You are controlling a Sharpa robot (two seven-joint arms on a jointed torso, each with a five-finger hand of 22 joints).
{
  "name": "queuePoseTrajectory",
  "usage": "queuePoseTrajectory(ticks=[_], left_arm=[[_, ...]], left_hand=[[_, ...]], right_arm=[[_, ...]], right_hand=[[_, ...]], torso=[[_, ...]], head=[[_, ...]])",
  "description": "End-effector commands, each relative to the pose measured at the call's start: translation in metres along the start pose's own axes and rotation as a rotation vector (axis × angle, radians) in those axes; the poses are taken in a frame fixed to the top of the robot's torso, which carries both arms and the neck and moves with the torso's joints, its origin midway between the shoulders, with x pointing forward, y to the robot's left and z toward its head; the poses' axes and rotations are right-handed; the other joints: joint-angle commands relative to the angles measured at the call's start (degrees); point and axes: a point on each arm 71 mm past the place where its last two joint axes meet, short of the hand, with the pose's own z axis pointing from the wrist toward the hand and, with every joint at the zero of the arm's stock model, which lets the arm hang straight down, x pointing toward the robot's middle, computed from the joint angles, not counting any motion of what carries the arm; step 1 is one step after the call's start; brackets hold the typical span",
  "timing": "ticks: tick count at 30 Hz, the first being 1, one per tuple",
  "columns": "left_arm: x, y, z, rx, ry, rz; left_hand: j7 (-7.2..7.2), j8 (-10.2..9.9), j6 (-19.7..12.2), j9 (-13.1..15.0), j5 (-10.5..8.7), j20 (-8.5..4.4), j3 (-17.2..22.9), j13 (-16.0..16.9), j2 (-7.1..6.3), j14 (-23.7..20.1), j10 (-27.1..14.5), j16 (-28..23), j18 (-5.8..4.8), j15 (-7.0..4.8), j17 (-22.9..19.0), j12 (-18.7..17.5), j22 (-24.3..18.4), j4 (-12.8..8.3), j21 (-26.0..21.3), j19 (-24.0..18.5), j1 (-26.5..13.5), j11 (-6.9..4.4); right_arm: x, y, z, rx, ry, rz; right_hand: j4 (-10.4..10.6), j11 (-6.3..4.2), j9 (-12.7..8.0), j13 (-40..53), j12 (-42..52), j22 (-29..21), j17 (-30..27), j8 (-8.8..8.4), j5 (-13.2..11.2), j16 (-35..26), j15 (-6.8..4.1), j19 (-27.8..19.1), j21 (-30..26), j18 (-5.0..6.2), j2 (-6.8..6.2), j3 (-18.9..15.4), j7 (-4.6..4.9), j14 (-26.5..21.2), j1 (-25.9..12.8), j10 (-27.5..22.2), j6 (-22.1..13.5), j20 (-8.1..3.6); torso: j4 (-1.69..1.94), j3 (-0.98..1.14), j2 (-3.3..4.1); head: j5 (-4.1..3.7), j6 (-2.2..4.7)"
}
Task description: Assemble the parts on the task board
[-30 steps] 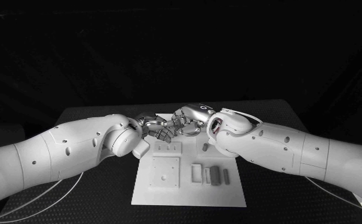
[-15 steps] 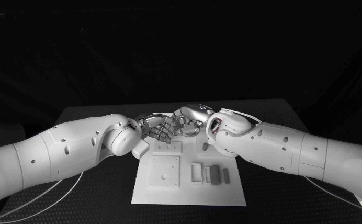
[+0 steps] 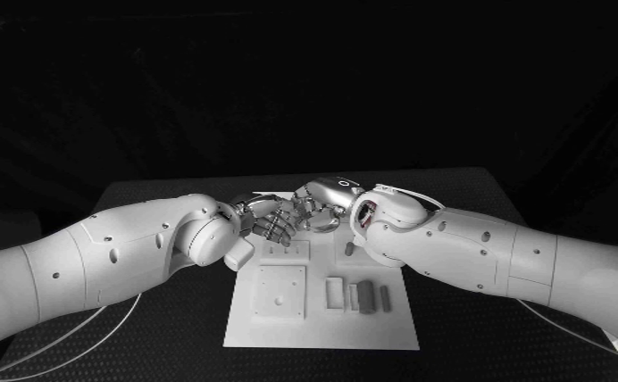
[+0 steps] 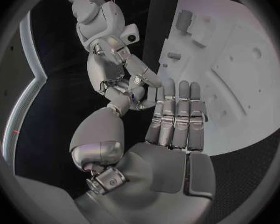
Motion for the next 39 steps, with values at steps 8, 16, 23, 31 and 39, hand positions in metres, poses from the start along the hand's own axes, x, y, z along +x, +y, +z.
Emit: queuePoseTrajectory(ticks=[8, 16, 23, 31, 39], left_arm=[[0.012, -0.008, 0.000, 0.039, 0.080, -0.006], [0.010, -0.007, -0.001, 0.036, 0.073, -0.001], [0.008, -0.007, -0.001, 0.043, 0.060, -0.010], [0.006, -0.007, 0.000, 0.043, 0.044, -0.013], [0.002, -0.005, -0.001, 0.034, 0.048, 0.009]], left_hand=[[-0.96, 0.70, 0.71, -0.29, -1.39, 0.03, 0.59, 0.23, 0.95, 0.65, 0.35, -0.28, -0.85, 0.02, 0.34, -0.48, 0.49, 0.07, -0.21, -0.18, 1.97, -0.23], [-1.15, 1.18, 1.24, -0.34, 0.00, -0.16, 0.87, 0.43, 1.52, 1.22, 1.04, -0.03, -0.85, -0.20, 0.66, -0.29, 0.78, -0.24, -0.02, 0.34, 3.08, -0.50], [-1.87, 2.31, 2.76, -0.64, -0.40, -0.84, 0.92, 0.67, 3.46, 2.54, 3.02, 0.53, -0.84, -0.93, 1.57, 0.00, 1.48, -0.63, 0.37, 1.67, 4.77, -1.29], [-2.43, 2.88, 4.10, -1.16, -2.40, -0.87, 1.70, 0.56, 5.69, 2.63, 4.80, 0.15, -0.85, -0.91, 1.85, -0.08, 1.92, -1.14, 0.09, 1.76, 7.00, -1.90], [-2.63, 2.36, 4.54, -1.70, -3.67, -0.85, 1.74, -0.02, 5.69, 2.65, 5.13, -0.15, -0.85, -0.98, 1.88, -0.72, 2.17, -1.19, -0.12, 1.70, 7.43, -1.94]], right_arm=[[0.005, -0.002, 0.000, 0.007, 0.033, -0.012], [0.005, -0.003, 0.000, 0.012, 0.033, -0.014], [0.007, -0.005, 0.000, 0.015, 0.037, -0.013], [0.007, -0.007, -0.001, 0.019, 0.032, 0.000], [0.002, -0.014, -0.003, 0.036, -0.019, 0.102]], right_hand=[[-0.29, -0.54, 0.03, 0.09, 0.08, 0.79, -0.04, 0.09, 0.15, 0.05, -0.40, 0.44, 0.39, 0.80, 0.51, 0.03, -0.19, -0.10, -0.13, -0.53, 13.23, -0.19], [-0.31, -0.55, 0.07, 0.09, 0.07, 0.78, -0.06, 0.07, 0.15, 0.04, -0.41, 0.44, 0.38, 0.80, 0.51, 0.06, -0.19, -0.09, -0.13, -0.52, 13.23, -0.20], [-0.32, -0.55, 0.09, 0.09, 0.06, 0.78, -0.05, 0.06, 0.15, 0.03, -0.42, 0.45, 0.38, 0.80, 0.52, 0.08, -0.19, -0.07, -0.12, -0.51, 13.24, -0.21], [-0.28, -0.46, 0.08, -0.01, -0.22, 0.73, -1.27, -0.25, 0.14, -0.14, -0.40, 0.31, 0.22, 0.80, 0.17, 0.08, -0.08, -0.90, -0.33, -0.63, 12.86, -0.19], [1.60, 2.53, -2.21, -0.56, -2.19, 0.49, -2.44, -5.96, 0.00, -1.31, 1.92, -1.55, -1.11, 0.80, -5.66, -1.25, 3.15, -3.73, -3.43, -3.51, 4.26, 0.70]], torso=[[0.03, -0.02, 0.01], [0.03, -0.01, 0.00], [0.05, 0.01, 0.01], [-0.01, 0.02, 0.01], [-0.03, 0.05, 0.00]], head=[[-0.14, -0.17], [-0.16, -0.18], [-0.15, -0.29], [-0.10, -0.51], [0.00, -0.48]])
